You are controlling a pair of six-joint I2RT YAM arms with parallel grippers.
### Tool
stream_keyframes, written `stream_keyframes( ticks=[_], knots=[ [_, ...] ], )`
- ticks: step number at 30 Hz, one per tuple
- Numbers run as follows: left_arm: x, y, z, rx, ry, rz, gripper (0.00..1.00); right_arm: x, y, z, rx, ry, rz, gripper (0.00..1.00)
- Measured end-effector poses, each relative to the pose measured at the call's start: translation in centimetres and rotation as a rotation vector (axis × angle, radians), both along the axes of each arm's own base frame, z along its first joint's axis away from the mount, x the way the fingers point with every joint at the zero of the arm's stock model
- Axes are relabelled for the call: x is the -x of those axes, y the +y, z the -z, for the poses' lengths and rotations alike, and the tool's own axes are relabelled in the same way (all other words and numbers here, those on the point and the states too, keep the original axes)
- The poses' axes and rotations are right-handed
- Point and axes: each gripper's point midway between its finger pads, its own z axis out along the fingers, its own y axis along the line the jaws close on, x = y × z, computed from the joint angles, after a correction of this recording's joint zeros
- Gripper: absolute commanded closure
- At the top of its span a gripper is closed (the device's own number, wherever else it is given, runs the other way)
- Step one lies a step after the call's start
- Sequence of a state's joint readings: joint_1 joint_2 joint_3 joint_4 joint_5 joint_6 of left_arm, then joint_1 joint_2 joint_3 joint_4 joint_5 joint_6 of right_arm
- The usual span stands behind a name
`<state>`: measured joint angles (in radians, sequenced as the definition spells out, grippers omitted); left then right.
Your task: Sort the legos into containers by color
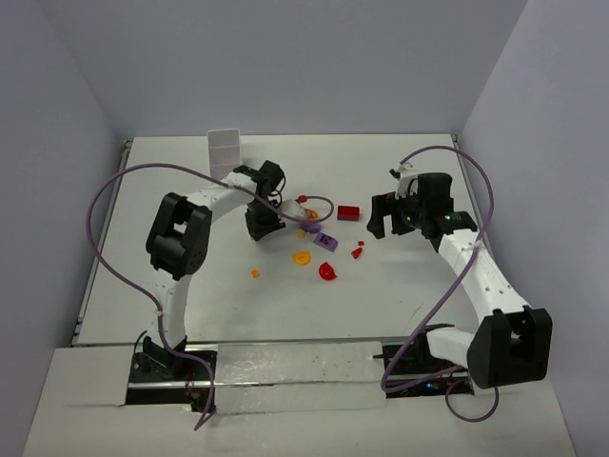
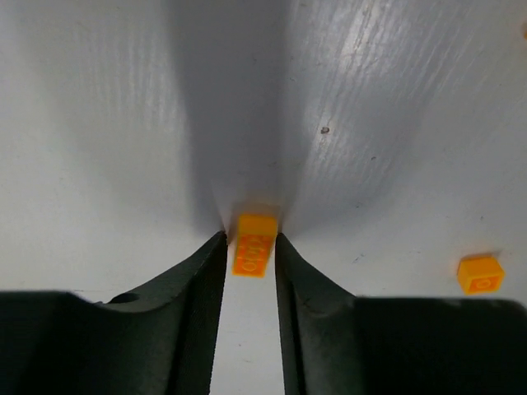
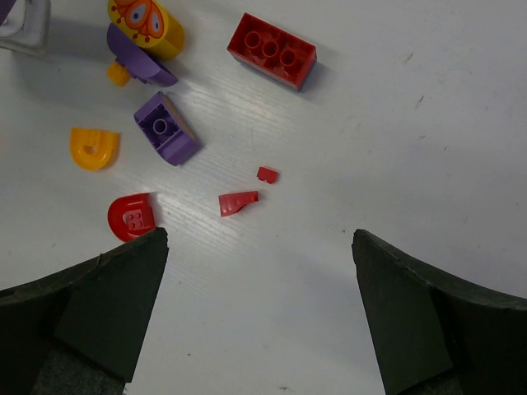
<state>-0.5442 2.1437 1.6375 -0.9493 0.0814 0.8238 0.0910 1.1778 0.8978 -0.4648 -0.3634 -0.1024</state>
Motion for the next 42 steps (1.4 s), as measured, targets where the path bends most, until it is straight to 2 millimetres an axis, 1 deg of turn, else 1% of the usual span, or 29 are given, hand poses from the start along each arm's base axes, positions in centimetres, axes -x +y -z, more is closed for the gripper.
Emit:
stream_keyframes(
  ticks=[4,5,6,10,12,14,15,16,18,19,20,22,24,26,28,30,32,35,36,38,40,42],
  knots=[
    [0.1,0.0,0.1,-0.001,0.002,-0.005,0.88,0.0,0.0,0.2,0.001,0.006,0.000,0.00],
    [0.1,0.0,0.1,0.001,0.002,-0.008,0.95,0.0,0.0,0.2,0.001,0.007,0.000,0.00],
    [0.1,0.0,0.0,0.003,0.001,-0.010,0.99,0.0,0.0,0.2,0.001,0.007,0.000,0.00],
    [0.4,-0.2,-0.5,0.039,-0.019,-0.050,1.00,0.0,0.0,0.3,0.002,0.008,0.000,0.00],
    [0.6,-0.5,-2.0,0.087,-0.044,-0.096,1.00,0.0,0.0,0.3,0.003,0.010,0.001,0.00],
    [0.1,-1.1,-4.7,0.170,-0.095,-0.166,1.00,-0.1,-0.1,0.3,0.004,0.010,0.003,0.00],
    [-0.5,-1.5,-6.6,0.230,-0.134,-0.206,1.00,-0.1,-0.1,0.3,0.004,0.008,0.003,0.00],
    [-1.4,-1.8,-8.8,0.301,-0.179,-0.261,1.00,-0.1,-0.1,0.3,0.004,0.007,0.004,0.00],
    [-3.0,-1.5,-13.3,0.440,-0.265,-0.368,1.00,-0.2,0.0,0.2,0.003,0.001,0.004,0.00],
    [-4.1,-0.7,-15.9,0.519,-0.316,-0.435,1.00,-0.3,0.0,0.2,0.002,0.000,0.004,0.00],
    [-5.1,0.3,-18.0,0.578,-0.366,-0.488,1.00,-0.3,0.0,0.1,0.002,-0.002,0.004,0.00],
    [-7.3,2.8,-22.3,0.700,-0.483,-0.628,1.00,-0.4,0.0,-0.1,0.001,-0.007,0.004,0.00],
    [-8.9,5.5,-25.1,0.771,-0.596,-0.761,1.00,-0.7,0.0,-0.5,0.000,-0.017,0.004,0.00],
    [-10.0,7.0,-26.7,0.824,-0.682,-0.869,1.00,-1.1,0.0,-1.1,-0.001,-0.029,0.004,0.00],
    [-10.9,7.6,-27.1,0.858,-0.732,-0.949,1.00,-1.6,0.1,-1.8,-0.003,-0.043,0.005,0.00],
    [-11.9,7.6,-26.5,0.867,-0.743,-1.005,1.00,-2.1,0.1,-2.7,-0.005,-0.061,0.004,0.00],
    [-13.1,7.6,-25.1,0.856,-0.741,-1.055,1.00,-2.7,0.2,-3.7,-0.008,-0.082,0.005,0.00],
    [-15.0,8.0,-22.2,0.816,-0.740,-1.123,1.00,-3.5,0.3,-5.2,-0.012,-0.113,0.004,0.00],
    [-15.5,8.2,-21.1,0.795,-0.740,-1.145,1.00,-3.7,0.3,-5.5,-0.013,-0.120,0.004,0.00],
    [-16.3,8.6,-19.6,0.766,-0.750,-1.172,0.96,-3.9,0.4,-5.9,-0.015,-0.127,0.003,0.00],
    [-17.1,8.9,-18.8,0.755,-0.773,-1.190,0.91,-3.9,0.4,-5.8,-0.015,-0.124,0.003,0.00],
    [-17.9,9.1,-18.6,0.755,-0.799,-1.200,0.91,-4.0,0.4,-5.7,-0.017,-0.117,0.004,0.00]
  ],
)
